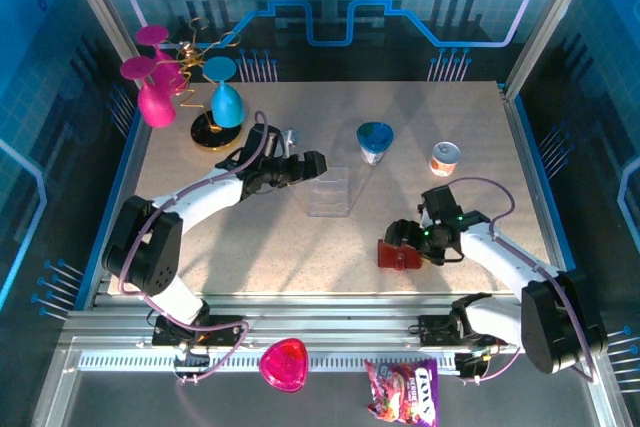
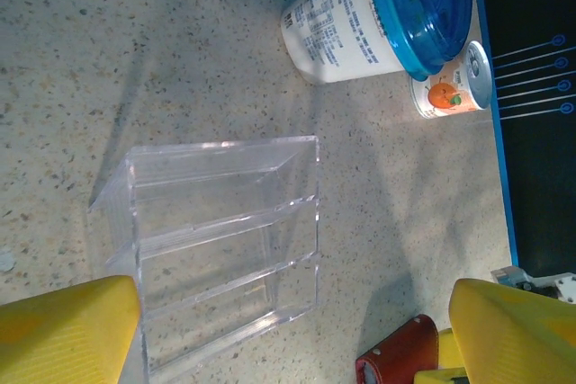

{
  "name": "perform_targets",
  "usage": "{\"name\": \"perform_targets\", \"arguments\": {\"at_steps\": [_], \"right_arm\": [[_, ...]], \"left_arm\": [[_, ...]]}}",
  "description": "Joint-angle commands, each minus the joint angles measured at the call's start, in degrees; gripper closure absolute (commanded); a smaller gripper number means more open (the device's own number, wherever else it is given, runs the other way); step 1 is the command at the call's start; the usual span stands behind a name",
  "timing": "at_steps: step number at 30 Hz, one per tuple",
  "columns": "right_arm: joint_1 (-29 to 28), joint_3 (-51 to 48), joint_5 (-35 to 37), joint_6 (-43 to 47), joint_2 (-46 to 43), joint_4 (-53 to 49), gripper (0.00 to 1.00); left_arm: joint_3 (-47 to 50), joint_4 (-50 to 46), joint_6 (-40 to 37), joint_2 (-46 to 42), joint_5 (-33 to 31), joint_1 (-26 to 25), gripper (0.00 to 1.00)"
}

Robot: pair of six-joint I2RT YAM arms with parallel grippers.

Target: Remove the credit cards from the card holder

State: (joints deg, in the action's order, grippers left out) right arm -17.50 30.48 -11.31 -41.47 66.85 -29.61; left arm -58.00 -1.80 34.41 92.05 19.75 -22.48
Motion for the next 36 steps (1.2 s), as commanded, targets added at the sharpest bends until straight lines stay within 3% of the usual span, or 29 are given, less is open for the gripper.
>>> {"name": "perform_targets", "arguments": {"at_steps": [1,15,27,32,36], "right_arm": [[-4.0,2.1,0.0,-3.0,1.9,2.6,0.05],[-17.0,12.7,1.4,-7.4,14.3,9.5,0.05],[-24.6,23.3,-3.3,-6.4,26.0,14.8,0.05],[-25.7,23.1,-6.2,-7.1,26.5,18.1,0.05],[-25.1,22.2,-0.8,-8.0,23.3,11.3,0.05]], "left_arm": [[1.4,-1.9,-0.9,-2.4,-0.6,1.0,0.1],[3.2,-3.0,-1.2,-5.1,-0.1,2.6,0.1],[5.9,-8.5,-3.4,-10.3,2.3,2.8,0.11],[9.8,-8.6,-2.4,-13.5,4.8,2.6,0.16],[13.9,-6.9,-0.9,-15.4,6.6,2.1,0.25]]}}
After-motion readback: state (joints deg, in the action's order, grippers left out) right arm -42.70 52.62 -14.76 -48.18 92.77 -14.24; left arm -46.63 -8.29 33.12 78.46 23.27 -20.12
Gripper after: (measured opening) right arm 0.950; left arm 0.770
